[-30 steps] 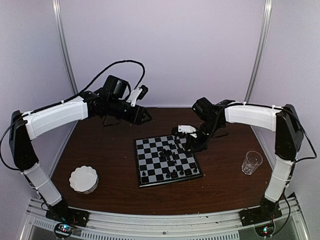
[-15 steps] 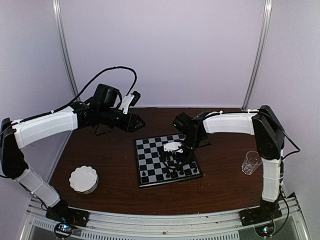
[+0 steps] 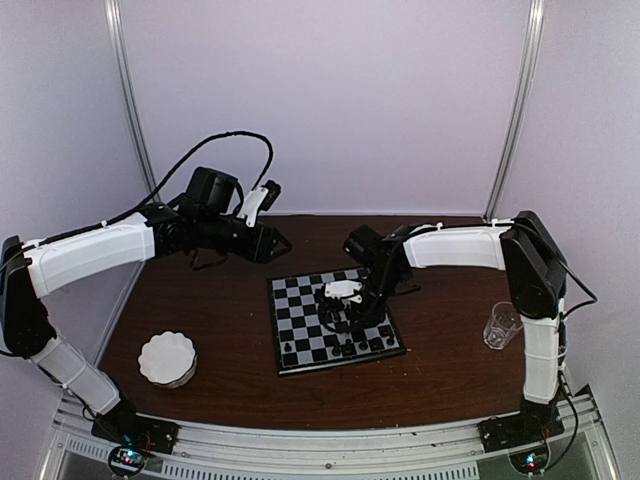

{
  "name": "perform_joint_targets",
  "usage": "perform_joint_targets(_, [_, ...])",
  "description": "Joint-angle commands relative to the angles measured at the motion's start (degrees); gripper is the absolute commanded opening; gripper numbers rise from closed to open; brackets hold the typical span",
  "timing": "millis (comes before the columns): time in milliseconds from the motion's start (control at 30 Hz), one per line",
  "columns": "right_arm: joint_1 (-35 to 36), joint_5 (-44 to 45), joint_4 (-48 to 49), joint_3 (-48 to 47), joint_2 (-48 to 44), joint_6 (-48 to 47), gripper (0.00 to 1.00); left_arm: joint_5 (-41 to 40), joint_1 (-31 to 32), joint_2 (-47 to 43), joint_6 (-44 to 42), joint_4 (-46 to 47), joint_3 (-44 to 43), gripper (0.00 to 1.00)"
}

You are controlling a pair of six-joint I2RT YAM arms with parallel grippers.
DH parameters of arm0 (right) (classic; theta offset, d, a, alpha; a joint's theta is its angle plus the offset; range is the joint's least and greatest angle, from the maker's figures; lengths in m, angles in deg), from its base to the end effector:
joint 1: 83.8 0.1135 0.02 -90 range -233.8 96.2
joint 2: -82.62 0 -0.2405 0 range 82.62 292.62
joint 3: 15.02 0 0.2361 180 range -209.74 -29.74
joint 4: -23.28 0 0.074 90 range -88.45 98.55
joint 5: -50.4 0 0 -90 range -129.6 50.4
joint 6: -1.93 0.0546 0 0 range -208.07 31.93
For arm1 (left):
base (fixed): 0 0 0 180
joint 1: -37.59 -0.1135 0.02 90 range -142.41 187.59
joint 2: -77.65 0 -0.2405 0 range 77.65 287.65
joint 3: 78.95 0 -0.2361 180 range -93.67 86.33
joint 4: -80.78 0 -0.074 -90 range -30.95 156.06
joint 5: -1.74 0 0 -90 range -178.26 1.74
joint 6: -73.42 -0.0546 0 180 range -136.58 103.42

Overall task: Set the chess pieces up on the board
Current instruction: Pick up the pawn from the chessboard.

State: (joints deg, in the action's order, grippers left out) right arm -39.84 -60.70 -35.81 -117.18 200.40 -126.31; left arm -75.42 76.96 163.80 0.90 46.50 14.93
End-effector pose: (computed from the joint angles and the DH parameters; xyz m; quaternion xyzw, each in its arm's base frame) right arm 0.2688 0.2865 0.1422 -0.6589 0.7182 0.1878 0.1216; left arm 0.2590 -0.2283 0.2816 0.2181 0.8528 -0.3079 0.3611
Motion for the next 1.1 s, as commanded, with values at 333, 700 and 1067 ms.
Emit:
perform_joint_targets(333, [0.24, -4.11, -2.37, 0.18, -2.15, 0.03, 0.31, -0.41, 0.00, -1.55, -1.56, 1.80, 0.25, 0.43])
perform_joint_targets(700, [1.27, -6.17, -2.14, -1.37, -0.96, 1.50, 0.31, 0.08, 0.00, -1.59, -1.39, 1.89, 0.29, 0.43])
perform_joint_targets(1067, [1.60, -3.68, -1.02, -1.59, 1.20, 1.68, 0.27, 0.20, 0.00, -1.92, -1.48, 1.98, 0.41, 0.43])
